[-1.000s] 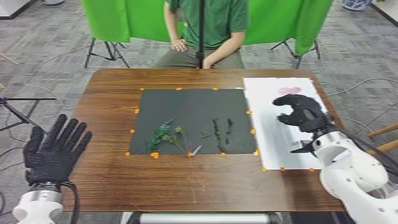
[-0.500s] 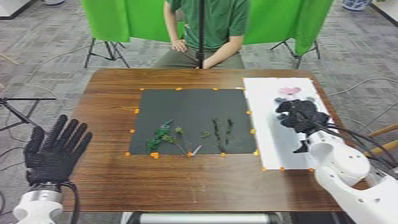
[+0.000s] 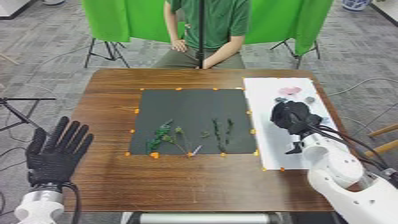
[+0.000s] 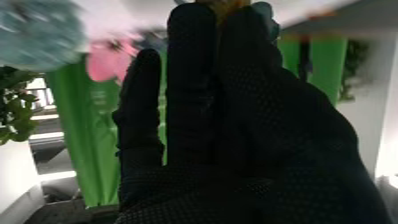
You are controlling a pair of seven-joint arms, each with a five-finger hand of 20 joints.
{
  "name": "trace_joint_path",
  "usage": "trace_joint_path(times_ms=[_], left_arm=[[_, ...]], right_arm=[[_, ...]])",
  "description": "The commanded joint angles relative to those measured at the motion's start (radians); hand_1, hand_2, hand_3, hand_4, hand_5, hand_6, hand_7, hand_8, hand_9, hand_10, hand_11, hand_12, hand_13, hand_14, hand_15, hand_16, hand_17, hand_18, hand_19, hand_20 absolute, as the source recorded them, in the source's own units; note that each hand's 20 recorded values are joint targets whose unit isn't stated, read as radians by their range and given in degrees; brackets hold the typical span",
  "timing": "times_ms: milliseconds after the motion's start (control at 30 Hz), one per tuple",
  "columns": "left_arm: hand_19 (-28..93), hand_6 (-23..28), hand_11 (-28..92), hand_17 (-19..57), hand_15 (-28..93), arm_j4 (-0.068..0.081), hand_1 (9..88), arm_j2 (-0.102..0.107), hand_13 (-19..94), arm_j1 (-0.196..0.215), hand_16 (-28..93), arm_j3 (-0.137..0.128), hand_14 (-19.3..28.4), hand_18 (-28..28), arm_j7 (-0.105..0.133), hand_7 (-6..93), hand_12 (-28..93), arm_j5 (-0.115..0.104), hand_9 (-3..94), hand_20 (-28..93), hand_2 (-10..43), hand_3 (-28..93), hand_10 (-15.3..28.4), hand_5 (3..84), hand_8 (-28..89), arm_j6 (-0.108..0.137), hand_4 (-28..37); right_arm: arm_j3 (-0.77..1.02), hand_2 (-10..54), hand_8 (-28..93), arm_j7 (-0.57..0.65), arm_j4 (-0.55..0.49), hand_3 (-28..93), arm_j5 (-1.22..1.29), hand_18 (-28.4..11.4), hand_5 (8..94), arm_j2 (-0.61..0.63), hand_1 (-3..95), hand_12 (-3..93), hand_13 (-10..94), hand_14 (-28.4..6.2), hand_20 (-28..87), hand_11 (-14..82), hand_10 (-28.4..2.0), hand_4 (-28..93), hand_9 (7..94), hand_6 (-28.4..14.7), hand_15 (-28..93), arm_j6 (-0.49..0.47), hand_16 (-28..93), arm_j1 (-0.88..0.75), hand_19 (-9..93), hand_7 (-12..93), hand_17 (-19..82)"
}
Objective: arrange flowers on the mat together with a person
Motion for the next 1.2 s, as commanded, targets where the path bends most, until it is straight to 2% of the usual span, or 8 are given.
trace_joint_path(times_ms=[33, 200, 600, 733, 967, 1133, 1167, 1200], left_arm=[[24, 6.0, 13, -2.6, 24, -0.002, 24.7, -0.008, 28, 0.024, -8, -0.003, 12.7, 11.1, 0.005, 6.1, 5, -0.013, 37.0, 11, 15.9, 66, 12.7, 41.5, -9, 0.018, -28.3], [24, 6.0, 13, -2.6, 24, 0.005, 24.7, -0.002, 28, 0.007, -8, 0.009, 12.7, 11.1, 0.006, 6.0, 5, -0.015, 37.1, 11, 15.8, 66, 12.7, 41.6, -9, 0.016, -28.3], [24, 6.0, 14, -2.6, 24, 0.024, 24.7, 0.02, 28, -0.034, -8, 0.045, 12.6, 11.1, 0.016, 6.1, 5, -0.02, 37.3, 11, 15.9, 66, 12.7, 41.7, -9, 0.012, -28.3], [24, 6.1, 14, -2.6, 24, 0.037, 24.7, 0.034, 28, -0.066, -8, 0.062, 12.6, 11.1, 0.014, 6.2, 5, -0.024, 37.4, 11, 15.8, 66, 12.6, 41.8, -9, 0.02, -28.3], [24, 6.1, 14, -2.6, 25, 0.054, 24.8, 0.059, 28, -0.108, -8, 0.09, 13.1, 11.1, 0.02, 6.3, 5, -0.036, 37.6, 11, 15.9, 66, 12.5, 42.1, -9, 0.018, -28.3], [25, 6.1, 14, -2.6, 25, 0.074, 24.8, 0.057, 28, -0.151, -8, 0.12, 13.0, 11.1, -0.006, 6.3, 5, -0.034, 37.7, 11, 16.0, 67, 12.5, 42.2, -9, 0.014, -28.3], [25, 6.2, 14, -2.6, 25, 0.074, 24.8, 0.058, 28, -0.15, -8, 0.118, 13.0, 11.1, -0.01, 6.4, 5, -0.032, 37.8, 11, 16.0, 67, 12.5, 42.2, -9, 0.016, -28.3], [25, 6.3, 14, -2.6, 25, 0.022, 24.7, 0.07, 28, -0.07, -8, 0.093, 13.0, 11.1, 0.024, 6.4, 5, -0.035, 37.8, 11, 16.0, 67, 12.5, 42.3, -9, 0.011, -28.3]], right_arm=[[-0.143, -9.5, -4, -0.037, -0.131, 56, 0.108, -12.2, 66.5, -0.056, 69.9, 41.3, 71, -1.7, 48, 9.2, -5.2, -28, 77.7, 3.7, 27, 0.12, 47, 0.155, 65, 36, 31], [-0.307, -9.5, -4, -0.139, -0.084, 57, 0.29, -12.2, 66.0, -0.196, 69.3, 41.5, 71, -1.7, 48, 9.1, -5.3, -28, 77.1, 3.6, 27, 0.142, 47, 0.338, 65, 36, 31], [-0.619, -9.5, -5, -0.221, 0.073, 58, 0.345, -11.9, 63.9, -0.404, 67.7, 40.5, 69, -1.5, 47, 8.7, -5.7, -28, 75.3, 3.2, 27, -0.063, 46, 0.593, 65, 36, 30], [-0.733, -9.5, -6, -0.186, 0.138, 58, 0.369, -11.9, 63.4, -0.447, 67.6, 39.6, 68, -1.5, 47, 8.1, -5.4, -28, 74.4, 3.2, 26, 0.013, 46, 0.671, 64, 35, 30], [-0.869, -9.5, -6, -0.153, 0.279, 59, 0.338, -11.4, 62.1, -0.525, 67.4, 38.5, 67, -1.3, 45, 7.8, -5.5, -28, 73.2, 3.2, 25, 0.036, 45, 0.782, 63, 34, 30], [-0.874, -9.5, -6, -0.178, 0.366, 59, 0.301, -11.8, 61.4, -0.563, 67.1, 37.9, 67, -1.4, 45, 7.5, -6.0, -28, 72.4, 3.4, 25, 0.054, 45, 0.774, 63, 34, 30], [-0.876, -9.5, -6, -0.164, 0.367, 59, 0.279, -11.8, 61.4, -0.564, 67.1, 37.8, 67, -1.4, 45, 7.6, -6.0, -28, 72.4, 3.5, 25, 0.054, 45, 0.768, 63, 34, 30], [-0.935, -9.5, -7, -0.101, 0.291, 59, 0.278, -11.8, 61.5, -0.521, 67.2, 37.8, 67, -1.4, 45, 7.6, -6.0, -28, 72.4, 3.5, 25, 0.081, 45, 0.782, 63, 33, 30]])
